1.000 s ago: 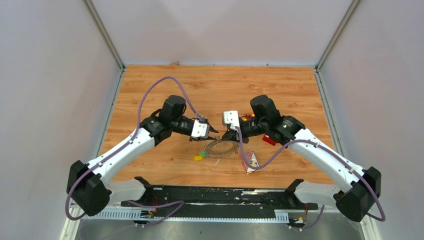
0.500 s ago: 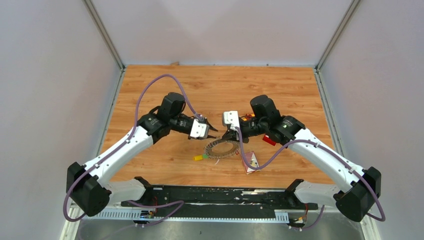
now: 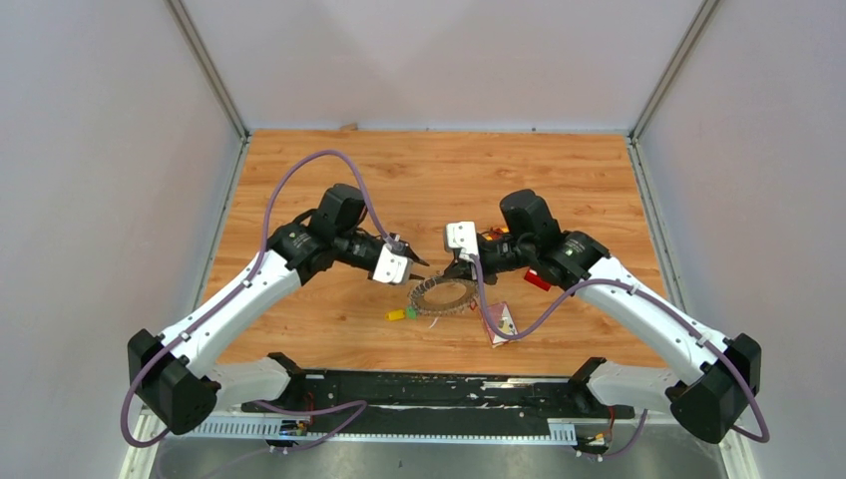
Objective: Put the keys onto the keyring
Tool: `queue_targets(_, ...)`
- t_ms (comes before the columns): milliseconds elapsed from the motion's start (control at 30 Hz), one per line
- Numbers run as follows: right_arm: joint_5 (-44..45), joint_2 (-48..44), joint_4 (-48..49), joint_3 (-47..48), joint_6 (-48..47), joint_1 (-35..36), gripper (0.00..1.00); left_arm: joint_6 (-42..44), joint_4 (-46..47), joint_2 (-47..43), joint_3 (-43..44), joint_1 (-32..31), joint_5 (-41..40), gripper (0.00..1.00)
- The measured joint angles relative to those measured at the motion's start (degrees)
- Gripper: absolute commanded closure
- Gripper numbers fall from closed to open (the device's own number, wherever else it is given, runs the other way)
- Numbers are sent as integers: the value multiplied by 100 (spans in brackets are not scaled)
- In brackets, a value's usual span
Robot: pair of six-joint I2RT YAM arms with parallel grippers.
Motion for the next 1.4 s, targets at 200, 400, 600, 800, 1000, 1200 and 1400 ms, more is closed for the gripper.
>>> queue_targets(200, -28, -87, 0, -13, -48, 0, 100, -201, 420, 2, 0, 0, -2, 69)
queue_targets(400, -127, -107, -7, -24, -68, 0, 100, -81, 531, 44, -26, 0, -109, 70)
queue_targets(600, -155, -107, -13, -24, -68, 0, 100, 306, 446, 92, -155, -7, -173, 69)
queue_targets(800, -160, -107, -15, -24, -68, 0, 100, 737, 216, 151, -179, -52, -190, 65)
queue_targets(1000, -201, -107, -15, -24, -68, 0, 100, 942, 186, 192, -334, -114, -146, 62)
queue_targets(1200, -229, -107, -13, -31, -68, 0, 100, 826, 428, 227, -463, -146, -13, 63)
queue_targets(1400, -254, -107, -15, -35, -68, 0, 100, 398, 946, 225, -675, -149, 107, 67)
